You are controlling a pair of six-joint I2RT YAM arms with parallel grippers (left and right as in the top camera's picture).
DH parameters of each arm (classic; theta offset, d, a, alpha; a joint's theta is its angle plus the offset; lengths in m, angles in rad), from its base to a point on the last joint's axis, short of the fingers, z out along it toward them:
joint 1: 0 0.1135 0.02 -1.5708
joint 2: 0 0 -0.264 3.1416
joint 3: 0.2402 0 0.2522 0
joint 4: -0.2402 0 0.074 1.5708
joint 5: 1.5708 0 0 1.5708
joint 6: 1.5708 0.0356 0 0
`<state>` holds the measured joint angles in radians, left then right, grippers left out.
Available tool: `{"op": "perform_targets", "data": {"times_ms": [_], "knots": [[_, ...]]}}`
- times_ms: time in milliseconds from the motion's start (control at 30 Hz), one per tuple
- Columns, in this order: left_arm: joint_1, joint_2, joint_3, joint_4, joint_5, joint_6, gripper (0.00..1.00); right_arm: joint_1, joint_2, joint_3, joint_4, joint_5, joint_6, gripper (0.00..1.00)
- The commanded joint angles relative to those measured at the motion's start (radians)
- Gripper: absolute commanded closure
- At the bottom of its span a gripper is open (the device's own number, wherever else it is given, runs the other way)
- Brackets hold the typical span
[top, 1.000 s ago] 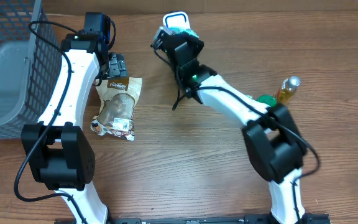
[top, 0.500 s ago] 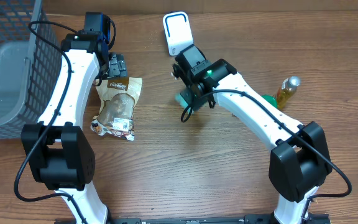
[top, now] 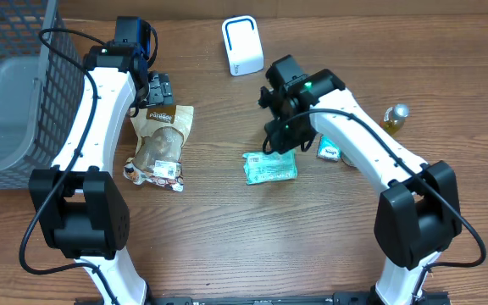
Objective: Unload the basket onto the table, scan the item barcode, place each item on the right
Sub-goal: 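Carry the packet back down and lower it onto the table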
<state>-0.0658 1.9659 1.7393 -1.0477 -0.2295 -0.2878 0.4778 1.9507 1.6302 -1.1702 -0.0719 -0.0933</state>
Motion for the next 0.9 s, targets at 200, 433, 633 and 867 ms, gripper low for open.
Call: {"op": "perform_targets", "data": {"times_ms": [200, 433, 633, 867], "knots": [[-0.007, -0.004, 0.012, 0.002, -0.013, 0.000, 0.00, 0.008, -0.017, 0.001, 0.097, -0.019, 0.396, 0.54], [-0.007, -0.004, 0.012, 0.002, -0.013, 0.000, 0.00, 0.102, -0.015, -0.080, 0.218, -0.020, 0.498, 0.56], [-0.007, -0.004, 0.012, 0.002, -0.013, 0.000, 0.00, 0.185, -0.009, -0.194, 0.383, -0.019, 0.565, 0.63], [-0.007, -0.004, 0.012, 0.002, -0.013, 0.000, 0.00, 0.226, -0.009, -0.336, 0.576, -0.001, 0.592, 0.67]]}}
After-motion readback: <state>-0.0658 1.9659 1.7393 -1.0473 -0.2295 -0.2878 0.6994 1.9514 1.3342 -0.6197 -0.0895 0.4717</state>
